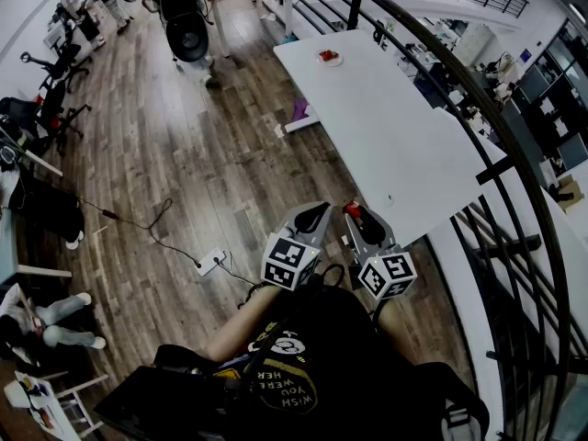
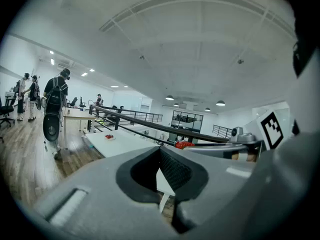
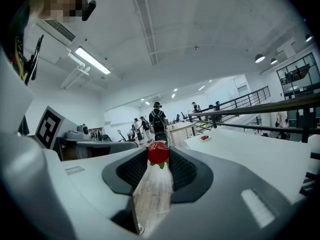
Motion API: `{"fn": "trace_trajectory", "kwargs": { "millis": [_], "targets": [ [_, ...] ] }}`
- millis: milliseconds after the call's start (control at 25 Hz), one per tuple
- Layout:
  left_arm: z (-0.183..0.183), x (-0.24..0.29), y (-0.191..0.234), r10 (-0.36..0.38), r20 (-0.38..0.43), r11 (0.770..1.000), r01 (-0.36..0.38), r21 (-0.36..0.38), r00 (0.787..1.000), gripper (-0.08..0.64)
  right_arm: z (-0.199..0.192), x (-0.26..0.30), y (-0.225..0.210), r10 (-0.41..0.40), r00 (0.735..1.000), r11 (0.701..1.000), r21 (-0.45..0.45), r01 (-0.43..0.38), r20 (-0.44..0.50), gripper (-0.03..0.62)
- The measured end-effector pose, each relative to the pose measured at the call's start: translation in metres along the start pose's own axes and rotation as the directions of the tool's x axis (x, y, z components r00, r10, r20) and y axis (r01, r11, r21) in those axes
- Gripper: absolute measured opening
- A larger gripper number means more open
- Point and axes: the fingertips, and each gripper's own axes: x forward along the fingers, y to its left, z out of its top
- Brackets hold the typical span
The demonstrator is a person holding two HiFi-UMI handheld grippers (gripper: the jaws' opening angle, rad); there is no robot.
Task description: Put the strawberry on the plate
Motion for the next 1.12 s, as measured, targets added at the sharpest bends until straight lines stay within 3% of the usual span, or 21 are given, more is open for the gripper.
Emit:
{"fn": "trace_trajectory", "kwargs": {
  "millis": [520,800,1120],
  "targets": [
    [-0.005,-0.008,0.038,0.000,-0.014,1.000,0.000,-0.025,1.000,0.000,-0.006,0.031,0.016,-0.014,1.000,1.000,-0.005,0.014,-0.021,0.138],
    [-0.020,-0.013,0.055,-0.027,-0.034,0.999,0.025,-0.047,0.999,0.000,-0.011,0.043,0.018,-0.048,0.999,0.998,0.041,0.048,0.016,0.140],
    [-0.019,-0.002,0.072,-0.057,-0.067,0.996,0.051,-0.077,0.996,0.000,-0.011,0.063,0.009,-0.080,0.997,0.994,0.074,0.082,-0.021,0.140]
  ]
}}
